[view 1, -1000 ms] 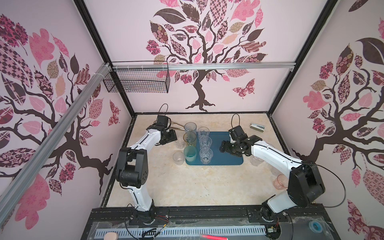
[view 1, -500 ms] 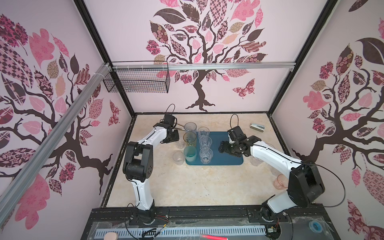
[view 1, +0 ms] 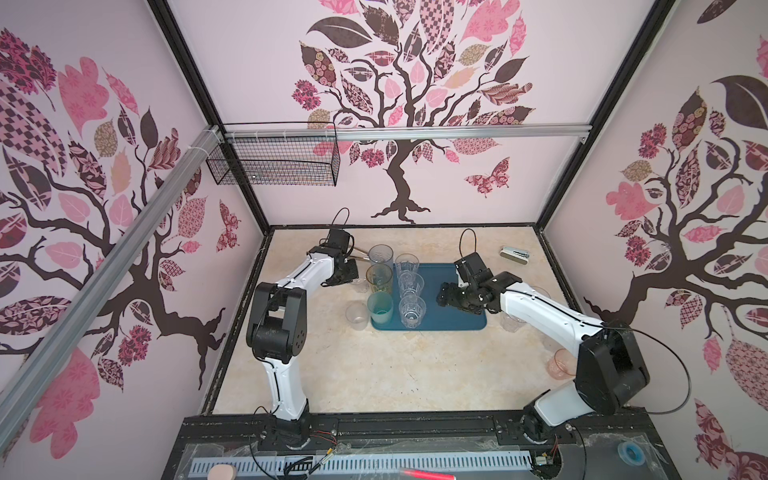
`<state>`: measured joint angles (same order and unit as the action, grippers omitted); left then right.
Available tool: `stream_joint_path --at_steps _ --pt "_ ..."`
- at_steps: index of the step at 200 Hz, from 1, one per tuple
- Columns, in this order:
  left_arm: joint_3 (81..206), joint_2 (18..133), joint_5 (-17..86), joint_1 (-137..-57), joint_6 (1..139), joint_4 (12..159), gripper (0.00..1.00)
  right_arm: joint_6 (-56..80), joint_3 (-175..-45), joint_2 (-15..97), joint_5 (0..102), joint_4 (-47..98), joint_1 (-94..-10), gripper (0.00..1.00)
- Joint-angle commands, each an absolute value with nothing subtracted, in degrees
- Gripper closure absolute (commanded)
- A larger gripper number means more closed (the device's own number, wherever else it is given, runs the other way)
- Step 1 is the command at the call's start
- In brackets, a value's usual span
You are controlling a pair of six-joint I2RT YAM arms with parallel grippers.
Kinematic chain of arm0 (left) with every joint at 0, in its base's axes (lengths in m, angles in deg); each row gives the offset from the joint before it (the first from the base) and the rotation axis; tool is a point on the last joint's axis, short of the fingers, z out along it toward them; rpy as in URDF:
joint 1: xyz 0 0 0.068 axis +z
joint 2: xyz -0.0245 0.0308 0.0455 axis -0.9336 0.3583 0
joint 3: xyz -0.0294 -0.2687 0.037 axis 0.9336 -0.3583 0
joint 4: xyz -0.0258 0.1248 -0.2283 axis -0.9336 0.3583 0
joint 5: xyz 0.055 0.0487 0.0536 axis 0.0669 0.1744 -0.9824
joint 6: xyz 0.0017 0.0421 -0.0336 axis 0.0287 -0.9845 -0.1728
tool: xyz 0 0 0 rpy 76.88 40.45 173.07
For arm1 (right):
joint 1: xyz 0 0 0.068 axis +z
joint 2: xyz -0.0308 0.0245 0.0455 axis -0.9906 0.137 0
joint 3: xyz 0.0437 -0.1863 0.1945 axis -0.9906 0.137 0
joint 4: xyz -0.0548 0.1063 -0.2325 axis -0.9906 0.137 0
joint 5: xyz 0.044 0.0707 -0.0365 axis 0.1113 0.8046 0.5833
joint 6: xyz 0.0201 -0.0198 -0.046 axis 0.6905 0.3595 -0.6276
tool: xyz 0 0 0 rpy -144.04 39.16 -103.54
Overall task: Place the glasses into the tray
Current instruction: Pick up the glass from the top-left of the table.
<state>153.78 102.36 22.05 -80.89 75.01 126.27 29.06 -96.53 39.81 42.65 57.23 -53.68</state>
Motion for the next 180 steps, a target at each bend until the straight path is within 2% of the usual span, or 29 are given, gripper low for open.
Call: stream_joint_path --at_steps 1,37,97,134,157,180 --pt "152.37 100.88 21.06 -80.52 75.71 125.57 0.94 29.47 -96.33 39.35 42.59 57.24 -53.10 0.13" --pt "152.29 99.25 21.17 -80.44 75.91 125.83 1.00 29.41 -96.73 41.92 41.88 56.53 -51.44 0.13" --pt "150.37 93.54 21.33 -78.72 76.04 127.31 1.00 29.26 -97.90 42.65 41.14 56.43 -51.32 0.13" --pt "147.79 86.09 19.77 -76.66 75.83 130.60 1.00 29.11 -97.84 40.98 40.14 57.45 -51.31 0.12" --pt "147.05 79.26 14.42 -76.09 74.27 132.80 1.00 29.04 -98.51 39.96 39.40 58.10 -51.45 0.12" --pt "150.74 74.40 11.81 -76.22 73.67 135.23 1.00 28.72 -99.83 39.33 38.96 58.80 -52.12 0.12"
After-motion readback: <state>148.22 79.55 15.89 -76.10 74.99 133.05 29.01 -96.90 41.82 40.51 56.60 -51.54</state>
